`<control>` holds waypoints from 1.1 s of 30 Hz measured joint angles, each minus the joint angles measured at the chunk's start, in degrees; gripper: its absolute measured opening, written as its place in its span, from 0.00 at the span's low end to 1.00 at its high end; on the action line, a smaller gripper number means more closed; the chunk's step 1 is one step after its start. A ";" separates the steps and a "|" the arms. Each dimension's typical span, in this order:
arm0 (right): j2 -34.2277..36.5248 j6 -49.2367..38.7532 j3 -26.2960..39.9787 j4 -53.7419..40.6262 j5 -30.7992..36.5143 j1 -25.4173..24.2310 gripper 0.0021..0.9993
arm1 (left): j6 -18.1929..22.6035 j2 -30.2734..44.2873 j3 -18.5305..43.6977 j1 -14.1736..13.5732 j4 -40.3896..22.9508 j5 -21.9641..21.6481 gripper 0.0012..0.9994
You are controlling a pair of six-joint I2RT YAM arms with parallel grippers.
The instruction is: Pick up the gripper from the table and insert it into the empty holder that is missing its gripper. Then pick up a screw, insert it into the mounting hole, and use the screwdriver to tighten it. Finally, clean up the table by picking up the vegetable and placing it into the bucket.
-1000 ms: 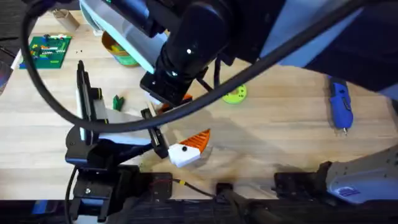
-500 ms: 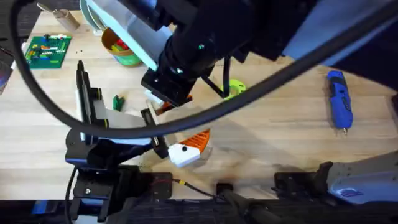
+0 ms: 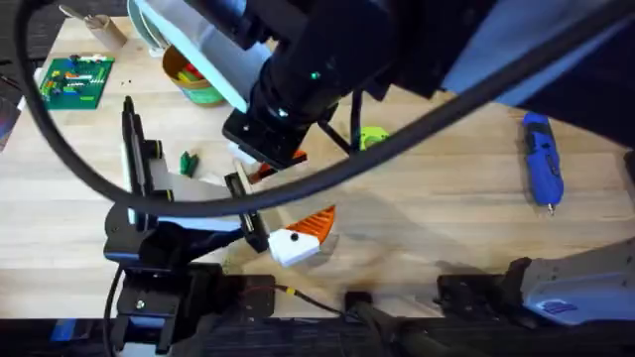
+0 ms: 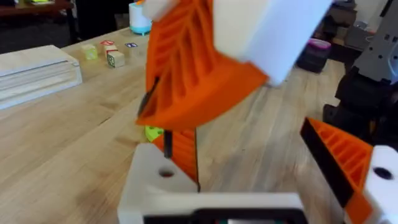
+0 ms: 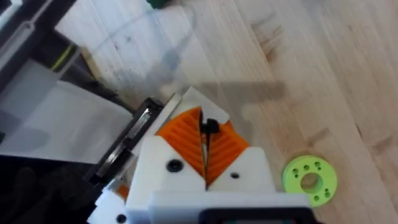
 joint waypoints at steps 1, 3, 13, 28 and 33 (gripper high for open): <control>0.29 -0.02 0.00 0.00 0.02 0.00 0.00 | 0.00 0.00 0.00 0.01 0.00 0.00 0.99; 0.90 -0.15 0.00 0.00 0.02 0.00 0.00 | 0.00 0.00 0.00 0.00 -0.02 0.00 0.99; 1.47 -0.17 0.00 -0.04 0.00 -0.02 0.00 | 0.00 -0.02 0.00 0.00 0.00 0.00 0.99; 2.09 -0.16 -1.79 0.63 -0.39 -0.02 0.00 | -0.02 0.00 0.00 0.00 -0.02 0.02 0.99; 2.09 -0.15 -1.84 0.63 -0.39 -0.02 0.00 | -0.02 0.00 0.00 0.00 -0.02 0.02 0.99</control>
